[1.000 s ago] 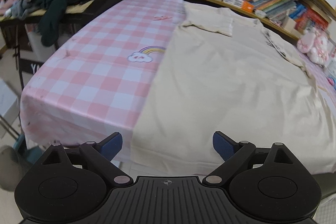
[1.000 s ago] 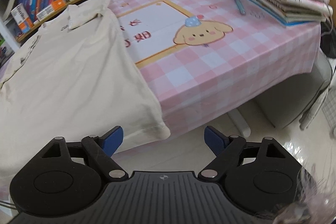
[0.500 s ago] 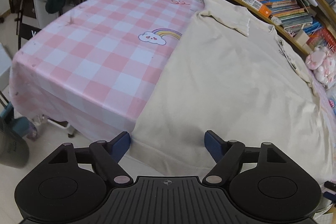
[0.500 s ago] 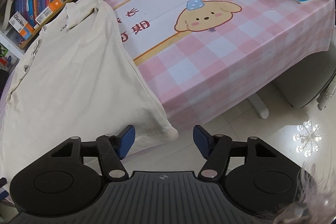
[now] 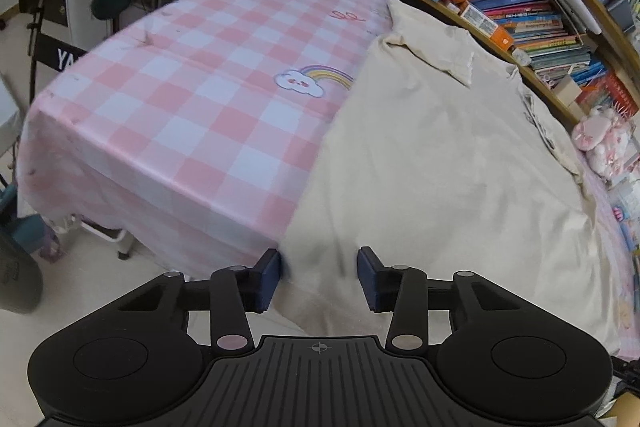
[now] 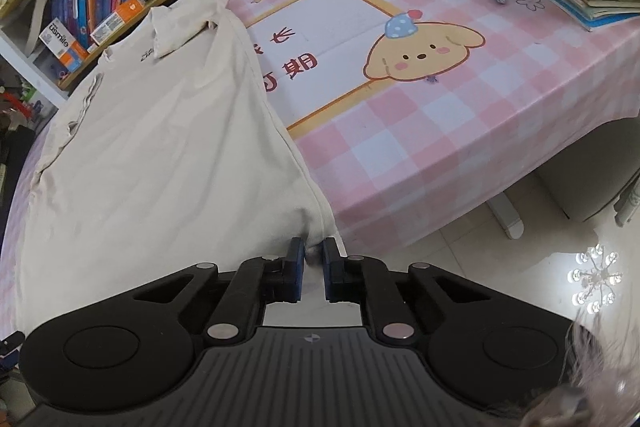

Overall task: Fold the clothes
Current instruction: 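Grasp the hem with the right gripper while the left gripper grasps the hem beside it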

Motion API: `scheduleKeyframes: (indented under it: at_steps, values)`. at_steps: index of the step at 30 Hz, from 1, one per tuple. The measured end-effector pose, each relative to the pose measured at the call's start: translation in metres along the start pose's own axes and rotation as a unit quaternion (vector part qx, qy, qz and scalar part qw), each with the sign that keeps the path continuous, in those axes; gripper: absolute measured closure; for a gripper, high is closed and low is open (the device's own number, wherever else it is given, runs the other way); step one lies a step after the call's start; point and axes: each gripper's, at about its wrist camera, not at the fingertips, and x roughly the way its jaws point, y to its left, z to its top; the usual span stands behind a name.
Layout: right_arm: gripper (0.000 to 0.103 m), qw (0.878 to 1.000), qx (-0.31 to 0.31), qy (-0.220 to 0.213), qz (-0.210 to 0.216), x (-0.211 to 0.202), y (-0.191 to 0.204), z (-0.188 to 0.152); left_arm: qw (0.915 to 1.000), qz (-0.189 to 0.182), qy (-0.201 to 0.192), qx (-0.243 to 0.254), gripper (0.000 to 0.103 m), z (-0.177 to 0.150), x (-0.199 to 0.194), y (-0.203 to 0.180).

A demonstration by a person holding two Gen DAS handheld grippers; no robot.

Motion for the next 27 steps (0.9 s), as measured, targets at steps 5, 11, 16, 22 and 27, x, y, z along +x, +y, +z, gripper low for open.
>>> scheduleKeyframes:
  at_steps: [5,11,16,22,27]
  values:
    - [0.067,1.0,-0.009,-0.011,-0.004,-0.004,-0.003,0.007,0.9995,-0.022,0.011,-0.02,0.051,0.003,0.003,0.017]
    - [0.059,0.999,-0.032,0.021,0.028,0.003,-0.008,0.029,0.9949,-0.073,0.029,-0.065,0.041,0.005,0.015,0.04]
    - [0.054,0.995,-0.042,0.076,0.055,0.016,-0.012,0.037,0.9906,-0.093,0.037,-0.094,0.036,0.008,0.026,0.046]
    - [0.051,0.989,-0.003,0.112,0.094,0.032,-0.019,0.04,0.9892,-0.093,0.052,-0.1,0.029,0.015,0.036,0.043]
    - [0.047,0.984,0.023,0.129,0.122,0.04,-0.03,0.043,0.9859,-0.107,0.061,-0.113,0.029,0.017,0.042,0.046]
